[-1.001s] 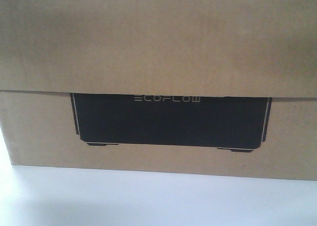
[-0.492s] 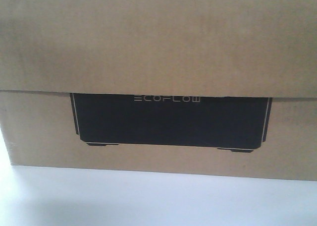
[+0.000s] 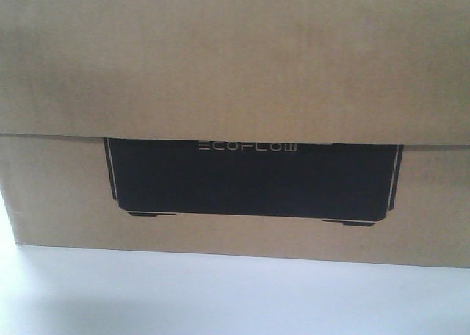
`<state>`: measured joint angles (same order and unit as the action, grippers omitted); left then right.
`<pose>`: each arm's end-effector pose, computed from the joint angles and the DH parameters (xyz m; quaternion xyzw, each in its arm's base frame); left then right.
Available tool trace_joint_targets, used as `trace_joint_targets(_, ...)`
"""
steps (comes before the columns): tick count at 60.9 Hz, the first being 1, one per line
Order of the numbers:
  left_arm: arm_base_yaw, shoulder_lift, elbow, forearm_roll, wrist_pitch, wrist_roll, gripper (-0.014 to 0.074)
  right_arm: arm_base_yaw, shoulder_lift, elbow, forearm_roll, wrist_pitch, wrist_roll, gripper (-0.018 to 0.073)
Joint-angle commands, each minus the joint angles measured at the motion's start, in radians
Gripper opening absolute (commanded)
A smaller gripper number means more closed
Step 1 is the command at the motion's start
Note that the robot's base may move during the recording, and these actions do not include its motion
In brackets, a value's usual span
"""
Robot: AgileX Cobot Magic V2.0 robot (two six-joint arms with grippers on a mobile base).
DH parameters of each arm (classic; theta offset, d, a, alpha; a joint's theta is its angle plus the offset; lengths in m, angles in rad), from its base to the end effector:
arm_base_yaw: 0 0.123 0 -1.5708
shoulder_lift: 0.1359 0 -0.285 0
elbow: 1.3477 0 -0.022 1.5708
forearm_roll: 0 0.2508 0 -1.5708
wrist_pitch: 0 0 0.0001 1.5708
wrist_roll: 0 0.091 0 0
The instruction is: Grab box from left shelf to table start
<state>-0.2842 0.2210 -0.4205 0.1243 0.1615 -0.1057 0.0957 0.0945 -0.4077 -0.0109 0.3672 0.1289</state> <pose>0.0558 -0.0144 0.3260 0.0918 0.6546 -0.0934 0.7445 0.0357 0.0031 0.3090 0.0094 0.6952 0.0756 0.7148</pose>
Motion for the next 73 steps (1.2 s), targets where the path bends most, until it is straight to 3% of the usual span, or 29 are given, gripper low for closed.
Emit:
trace_joint_targets(1,-0.004,0.009,-0.024,0.005,-0.093,-0.005,-0.0081,0.000,0.013,-0.017,-0.020,-0.095,-0.001,0.0018)
trace_joint_targets(11,-0.004,0.009,-0.024,0.005,-0.093,-0.005,-0.0081,-0.067,-0.029,0.073,-0.151,-0.133,-0.001,0.0018)
trace_joint_targets(24,-0.004,0.009,-0.024,0.005,-0.093,-0.005,-0.0081,-0.098,-0.110,0.307,-0.024,-0.349,-0.001,0.0018)
trace_joint_targets(34,-0.004,0.009,-0.024,0.005,-0.093,-0.005,-0.0081,-0.099,-0.109,0.429,0.018,-0.461,-0.001,0.0018)
trace_joint_targets(73,-0.004,0.009,-0.024,0.005,-0.093,-0.005,-0.0081,-0.099,-0.109,0.436,0.034,-0.460,-0.001,0.0018)
